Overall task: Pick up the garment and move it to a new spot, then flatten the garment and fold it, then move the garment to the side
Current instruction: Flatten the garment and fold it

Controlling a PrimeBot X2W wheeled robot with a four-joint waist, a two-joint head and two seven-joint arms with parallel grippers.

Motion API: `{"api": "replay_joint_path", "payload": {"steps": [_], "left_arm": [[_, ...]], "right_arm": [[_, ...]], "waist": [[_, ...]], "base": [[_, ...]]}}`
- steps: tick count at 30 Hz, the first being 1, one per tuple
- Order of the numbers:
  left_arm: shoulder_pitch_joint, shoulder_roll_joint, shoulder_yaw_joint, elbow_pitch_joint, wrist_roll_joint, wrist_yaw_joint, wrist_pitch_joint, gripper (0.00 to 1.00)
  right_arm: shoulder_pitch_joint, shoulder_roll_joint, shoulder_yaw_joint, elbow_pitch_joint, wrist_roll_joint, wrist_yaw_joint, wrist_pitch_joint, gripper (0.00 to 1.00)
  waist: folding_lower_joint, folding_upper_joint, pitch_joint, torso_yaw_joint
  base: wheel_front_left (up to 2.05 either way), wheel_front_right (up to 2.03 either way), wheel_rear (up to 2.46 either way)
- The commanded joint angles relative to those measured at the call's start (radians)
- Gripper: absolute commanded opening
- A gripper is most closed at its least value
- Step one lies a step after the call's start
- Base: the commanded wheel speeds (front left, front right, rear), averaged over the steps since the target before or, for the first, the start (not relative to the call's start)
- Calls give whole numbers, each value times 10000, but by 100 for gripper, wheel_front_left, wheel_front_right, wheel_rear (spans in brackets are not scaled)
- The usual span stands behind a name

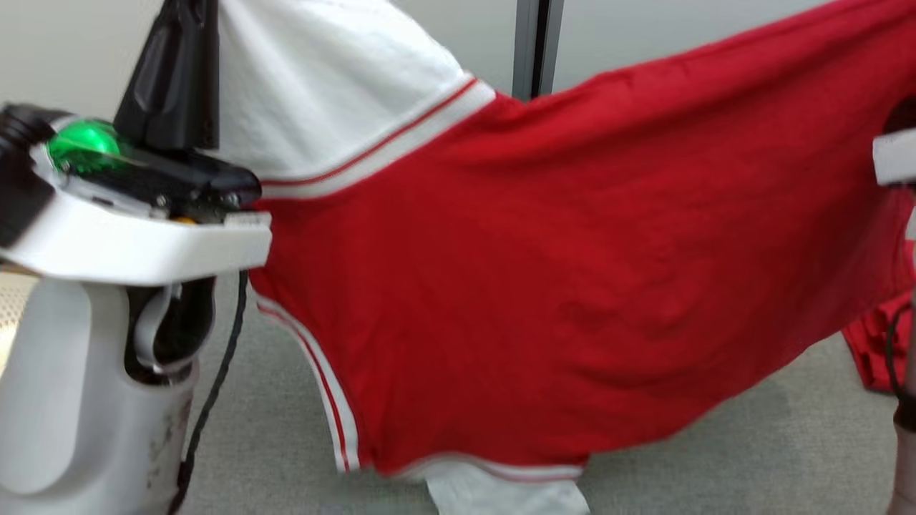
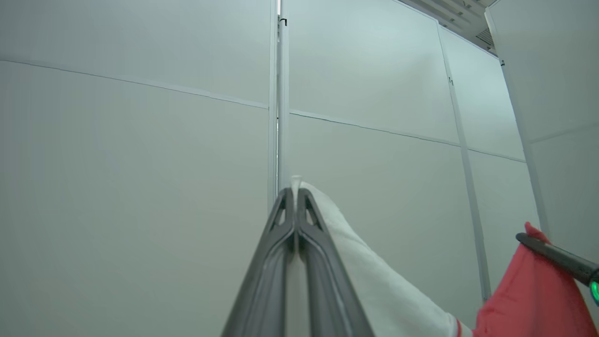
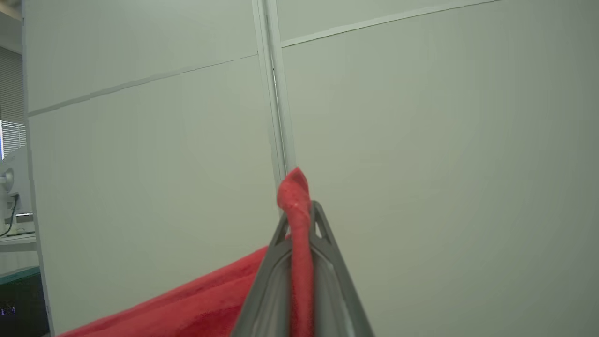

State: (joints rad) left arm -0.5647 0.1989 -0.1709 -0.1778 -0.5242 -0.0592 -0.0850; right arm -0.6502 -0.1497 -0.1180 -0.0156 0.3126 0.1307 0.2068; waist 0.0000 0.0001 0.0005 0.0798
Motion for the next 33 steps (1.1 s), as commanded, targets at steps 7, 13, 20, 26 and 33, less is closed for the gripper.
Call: {"api": "replay_joint_path", "payload": {"steps": [7, 13, 20, 26, 33], "left_arm": [[-3874, 112, 230, 1969, -92, -201, 195, 0], [-7832, -105, 492, 4713, 42, -246, -641, 0], [-10311, -312, 1049, 6160, 728, -219, -1782, 0], [-9959, -830, 1341, 5614, 1510, -636, -1783, 0], [-7730, -548, 221, 4846, 2041, -706, -1790, 0]], "right_arm": [[-3797, 318, -254, 1970, 688, 0, 190, 0], [-7607, 488, -433, 4615, 1113, 0, -1468, 0], [-9833, 486, -145, 6356, 2145, 0, -4069, 0], [-9353, 151, 914, 6955, 3598, 1, -4678, 0], [-7263, -270, 2206, 7597, 4795, 1, -4725, 0]], "waist": [[0, -1, 3196, -68], [0, -1, 4970, 264], [0, -1, 5963, 646], [0, -1, 6617, 856], [0, -1, 6630, 945]], "base": [[0, 0, 0], [0, 0, 0], [0, 0, 0], [0, 0, 0], [0, 0, 0]]}}
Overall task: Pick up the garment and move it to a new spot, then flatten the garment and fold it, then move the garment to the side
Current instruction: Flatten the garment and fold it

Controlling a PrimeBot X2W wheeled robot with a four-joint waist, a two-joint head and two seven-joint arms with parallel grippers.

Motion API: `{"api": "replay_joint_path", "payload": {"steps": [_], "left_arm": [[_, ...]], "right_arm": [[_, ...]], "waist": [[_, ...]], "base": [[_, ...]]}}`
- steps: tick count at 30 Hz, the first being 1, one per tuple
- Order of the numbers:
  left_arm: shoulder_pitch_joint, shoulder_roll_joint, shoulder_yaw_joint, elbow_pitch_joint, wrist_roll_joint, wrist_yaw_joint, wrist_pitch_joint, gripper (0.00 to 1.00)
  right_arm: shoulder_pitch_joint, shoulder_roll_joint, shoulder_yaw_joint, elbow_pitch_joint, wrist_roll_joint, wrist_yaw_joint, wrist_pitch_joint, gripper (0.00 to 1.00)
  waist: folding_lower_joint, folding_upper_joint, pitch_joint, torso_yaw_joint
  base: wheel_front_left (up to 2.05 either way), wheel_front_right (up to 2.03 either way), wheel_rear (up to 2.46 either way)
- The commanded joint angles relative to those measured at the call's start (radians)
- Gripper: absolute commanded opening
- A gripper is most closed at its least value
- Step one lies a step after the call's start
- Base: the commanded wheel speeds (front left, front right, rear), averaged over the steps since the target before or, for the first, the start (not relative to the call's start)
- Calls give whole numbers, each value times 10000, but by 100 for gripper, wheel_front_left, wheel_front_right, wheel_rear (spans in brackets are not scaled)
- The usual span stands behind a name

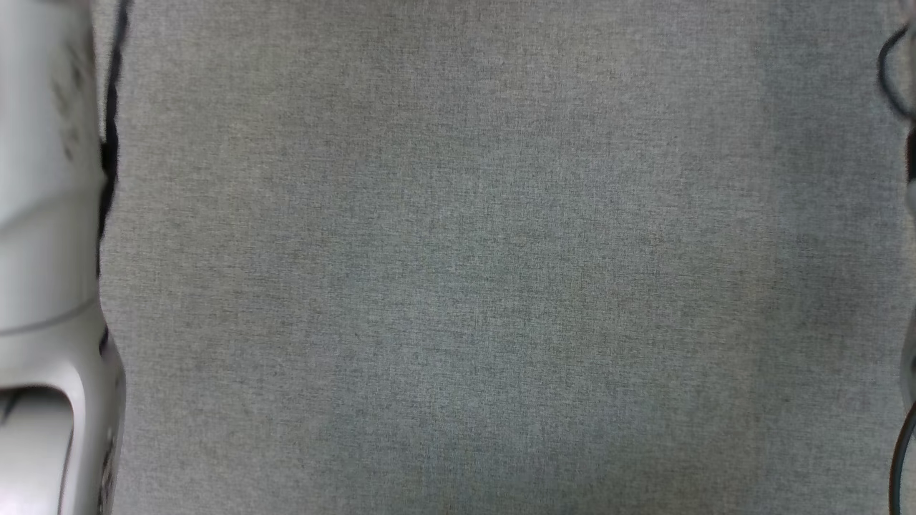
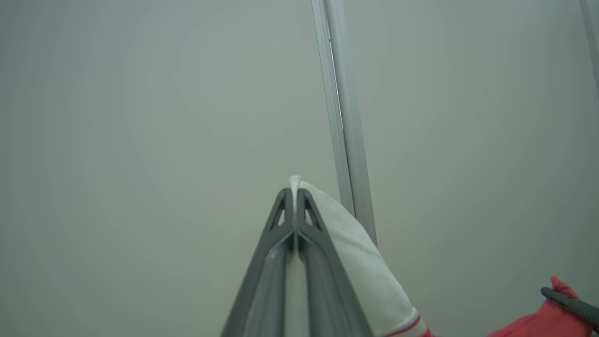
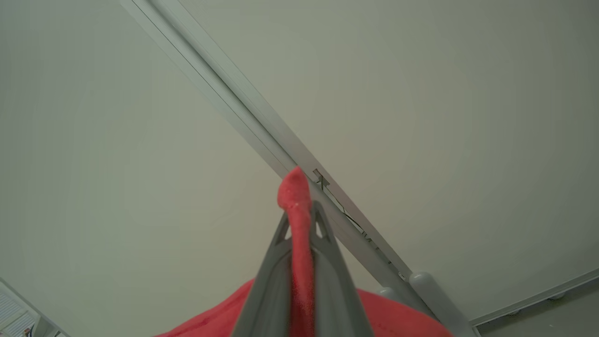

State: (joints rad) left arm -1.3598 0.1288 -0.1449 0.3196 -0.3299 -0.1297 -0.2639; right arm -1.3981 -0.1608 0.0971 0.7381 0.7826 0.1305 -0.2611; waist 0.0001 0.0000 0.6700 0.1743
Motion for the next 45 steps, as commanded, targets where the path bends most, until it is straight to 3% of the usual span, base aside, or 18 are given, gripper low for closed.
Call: {"api": "replay_joint_path", "payload": {"steps": [1, 8, 16, 25, 38, 45], "left_arm": [[618, 269, -283, -259, 111, -2, 0, 0], [3414, 1612, -2067, -916, 107, 2, -1, 0], [5992, 2766, -2762, -1123, -201, 0, -1, 0], [7571, 3392, -3400, -1072, -304, -1, -2, 0], [8944, 3934, -4757, -1273, -496, -1, -2, 0], [9865, 4653, -5634, -1515, -1481, -1, -2, 0]], "right_arm": [[508, -287, 212, 100, 123, 3, -48, 0], [2776, -737, 954, 131, 708, 3, -52, 0], [4753, -1023, 1676, -173, 1736, 3, -53, 0], [6272, -1594, 3137, -558, 1373, 2, -42, 0], [8133, -1780, 2749, -694, 1088, 2, -42, 0], [9110, -1996, 2934, -646, 180, 2, -42, 0]], "waist": [[-1, 0, -135, 6], [-1, 0, -1004, -70], [-1, 0, -2207, -264], [-1, 0, -3281, -316], [-1, 0, -4559, -368], [-1, 0, -5309, -339]], "base": [[0, 0, 0], [0, 0, 0], [0, 0, 0], [0, 0, 0], [0, 0, 0], [0, 0, 0]]}}
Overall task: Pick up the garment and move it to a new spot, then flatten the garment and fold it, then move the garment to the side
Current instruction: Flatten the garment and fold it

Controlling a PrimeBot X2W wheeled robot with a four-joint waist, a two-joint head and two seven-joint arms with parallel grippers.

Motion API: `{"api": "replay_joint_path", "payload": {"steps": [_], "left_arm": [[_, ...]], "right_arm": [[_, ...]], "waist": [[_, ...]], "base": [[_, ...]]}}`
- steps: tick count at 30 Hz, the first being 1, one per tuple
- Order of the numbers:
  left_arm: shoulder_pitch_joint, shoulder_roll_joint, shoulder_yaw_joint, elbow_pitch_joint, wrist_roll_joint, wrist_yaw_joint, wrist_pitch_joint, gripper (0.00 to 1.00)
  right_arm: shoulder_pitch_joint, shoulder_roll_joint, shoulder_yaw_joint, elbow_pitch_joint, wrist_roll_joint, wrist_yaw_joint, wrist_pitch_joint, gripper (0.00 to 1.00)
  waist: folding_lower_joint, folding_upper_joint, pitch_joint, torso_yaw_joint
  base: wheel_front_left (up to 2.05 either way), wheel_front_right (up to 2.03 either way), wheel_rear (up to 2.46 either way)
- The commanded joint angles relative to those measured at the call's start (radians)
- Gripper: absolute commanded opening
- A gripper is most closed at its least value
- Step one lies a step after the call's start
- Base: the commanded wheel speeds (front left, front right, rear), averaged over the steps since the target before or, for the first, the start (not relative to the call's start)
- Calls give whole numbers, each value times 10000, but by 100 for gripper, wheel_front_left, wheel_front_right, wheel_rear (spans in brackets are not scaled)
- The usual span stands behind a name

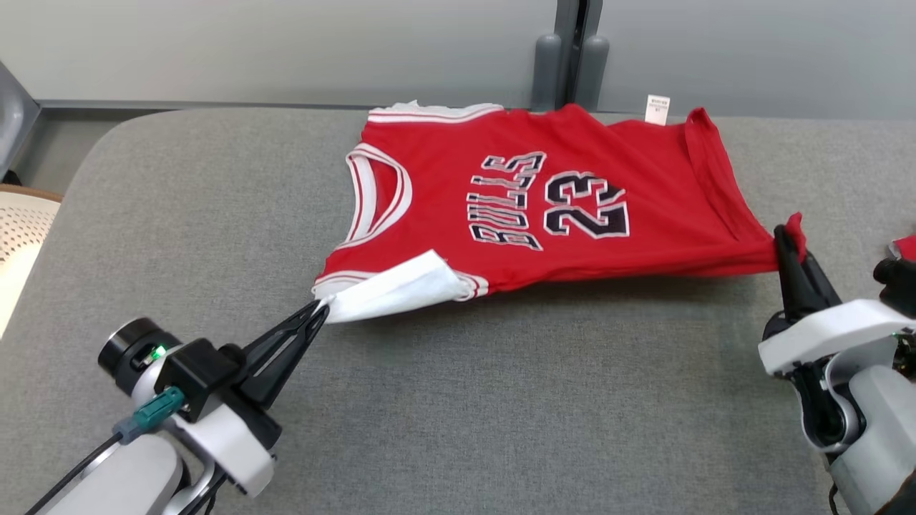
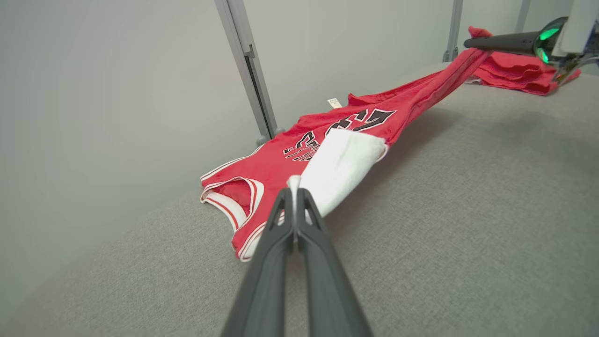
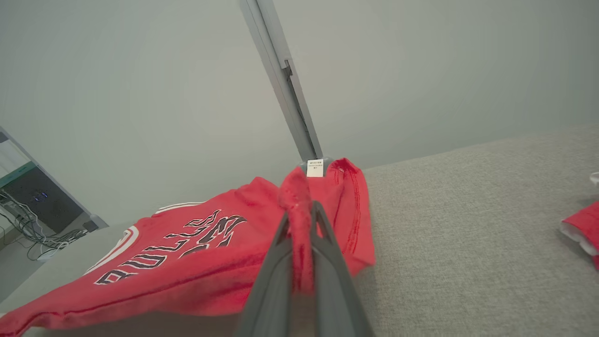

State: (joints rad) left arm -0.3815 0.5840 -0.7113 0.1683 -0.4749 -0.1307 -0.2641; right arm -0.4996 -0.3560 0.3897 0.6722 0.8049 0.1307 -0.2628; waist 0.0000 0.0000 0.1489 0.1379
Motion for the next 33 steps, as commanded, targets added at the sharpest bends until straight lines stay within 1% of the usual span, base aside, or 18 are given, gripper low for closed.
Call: {"api": "replay_joint_path", "payload": {"steps": [1, 6, 9, 11, 17, 23, 24, 27, 31, 33], "left_arm": [[166, 212, -90, -29, -123, 8, 0, 0], [451, 742, -807, -206, -533, 8, 0, 0], [503, 969, -1179, -298, -681, 8, 0, 0], [568, 1067, -1459, -364, -792, 8, 0, 0], [663, 1661, -2606, -546, -1225, 8, 0, 0], [776, 2133, -3231, -885, -1833, 8, 0, 0], [776, 2133, -3231, -885, -1833, 8, 0, 0], [818, 2441, -3638, -1203, -2076, 8, 0, 0], [634, 2871, -4306, -1597, -2314, 8, 4, 0], [488, 3048, -4463, -1733, -2435, 8, 4, 0]], "right_arm": [[191, -79, 59, 62, -193, 0, -25, 0], [512, -140, 336, 364, -586, 0, -24, 0], [679, -207, 624, 607, -576, 0, -24, 0], [792, -265, 859, 742, -471, 0, -22, 0], [1102, -510, 1492, 877, -27, 0, 222, 0], [1462, -895, 1982, 675, 436, 0, 629, 0], [1462, -895, 1982, 675, 436, 0, 629, 0], [1684, -1119, 2191, 452, 604, 0, 895, 0], [2056, -1438, 2243, -5, 874, 0, 1191, 0], [2194, -1578, 2175, -239, 939, 0, 1274, 0]], "waist": [[0, 0, -165, 36], [0, 0, -490, 134], [0, 0, -655, 190], [0, 0, -773, 208], [0, 0, -1159, 160], [0, 0, -1539, 103], [0, 0, -1539, 103], [0, 0, -1650, 79], [0, 0, -1736, 74], [0, 0, -1744, 62]], "base": [[0, 0, 0], [0, 0, 0], [0, 0, 0], [0, 0, 0], [0, 0, 0], [0, 0, 0], [0, 0, 0], [0, 0, 0], [0, 0, 0], [0, 0, 0]]}}
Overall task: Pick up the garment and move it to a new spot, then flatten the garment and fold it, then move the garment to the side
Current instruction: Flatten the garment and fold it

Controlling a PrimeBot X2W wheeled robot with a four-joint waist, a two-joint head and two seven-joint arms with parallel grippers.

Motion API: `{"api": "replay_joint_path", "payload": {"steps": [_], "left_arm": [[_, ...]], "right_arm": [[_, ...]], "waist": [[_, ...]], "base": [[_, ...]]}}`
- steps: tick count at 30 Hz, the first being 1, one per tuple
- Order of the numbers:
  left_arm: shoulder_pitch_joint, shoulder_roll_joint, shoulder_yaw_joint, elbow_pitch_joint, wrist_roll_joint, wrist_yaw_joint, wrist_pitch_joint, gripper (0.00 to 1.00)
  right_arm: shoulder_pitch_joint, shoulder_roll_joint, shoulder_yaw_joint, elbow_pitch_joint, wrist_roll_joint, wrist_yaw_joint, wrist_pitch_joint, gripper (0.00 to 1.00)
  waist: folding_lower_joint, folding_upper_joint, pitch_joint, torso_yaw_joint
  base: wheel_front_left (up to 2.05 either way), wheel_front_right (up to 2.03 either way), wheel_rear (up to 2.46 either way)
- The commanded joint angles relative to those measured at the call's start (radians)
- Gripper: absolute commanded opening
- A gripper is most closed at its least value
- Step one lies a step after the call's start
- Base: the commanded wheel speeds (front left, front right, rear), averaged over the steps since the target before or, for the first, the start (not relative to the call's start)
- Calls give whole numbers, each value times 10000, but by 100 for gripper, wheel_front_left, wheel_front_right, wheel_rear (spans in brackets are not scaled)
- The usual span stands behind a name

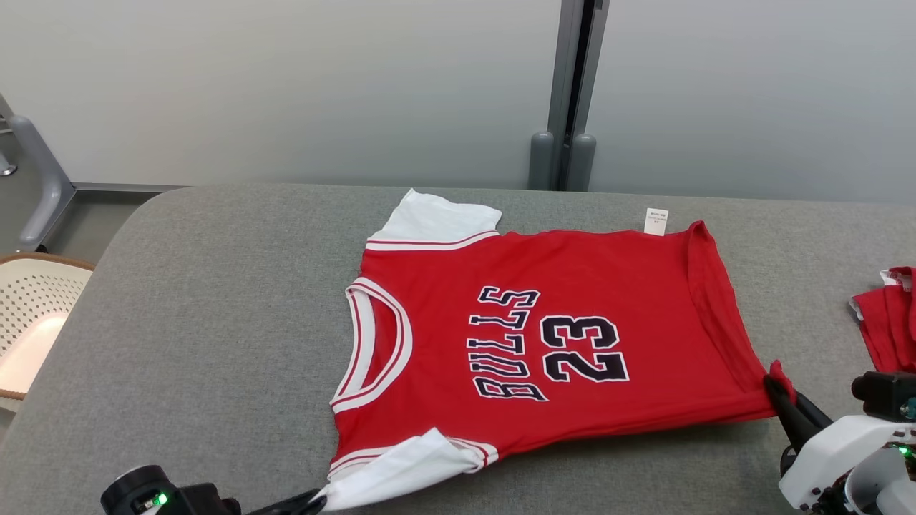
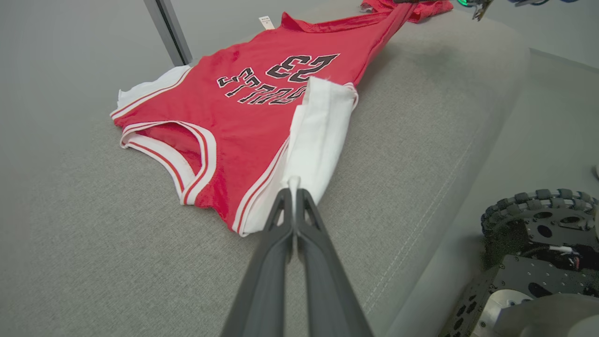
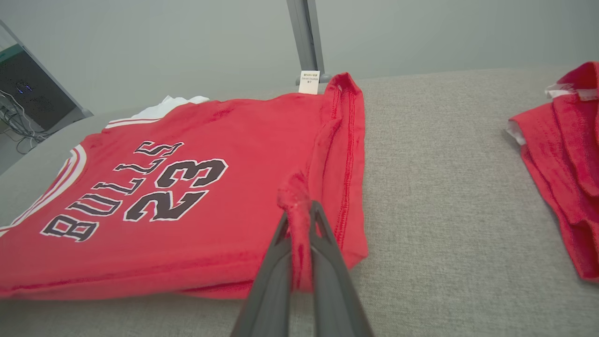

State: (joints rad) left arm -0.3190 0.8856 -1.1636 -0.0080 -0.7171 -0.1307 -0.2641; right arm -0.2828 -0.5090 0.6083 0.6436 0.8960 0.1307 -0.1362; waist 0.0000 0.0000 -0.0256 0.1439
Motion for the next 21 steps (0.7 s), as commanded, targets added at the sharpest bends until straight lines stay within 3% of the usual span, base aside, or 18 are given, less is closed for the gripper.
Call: {"api": "replay_joint_path", "payload": {"steps": [1, 8, 21], "left_arm": [[-225, 98, 67, -4, -63, 8, 4, 0], [-714, -9, 497, 32, -222, 8, 2, 0], [-2857, -47, 51, 851, -207, 8, 416, 0]], "right_arm": [[75, -95, -102, -79, 55, 0, -33, 0], [57, -40, -708, -503, -198, -2, -10, 0], [-1112, 751, -1142, -473, -1629, 0, 435, 0]], "waist": [[0, 0, 10, -11], [0, 0, 280, -158], [0, 0, 1219, -696]], "base": [[0, 0, 0], [0, 0, 0], [0, 0, 0]]}}
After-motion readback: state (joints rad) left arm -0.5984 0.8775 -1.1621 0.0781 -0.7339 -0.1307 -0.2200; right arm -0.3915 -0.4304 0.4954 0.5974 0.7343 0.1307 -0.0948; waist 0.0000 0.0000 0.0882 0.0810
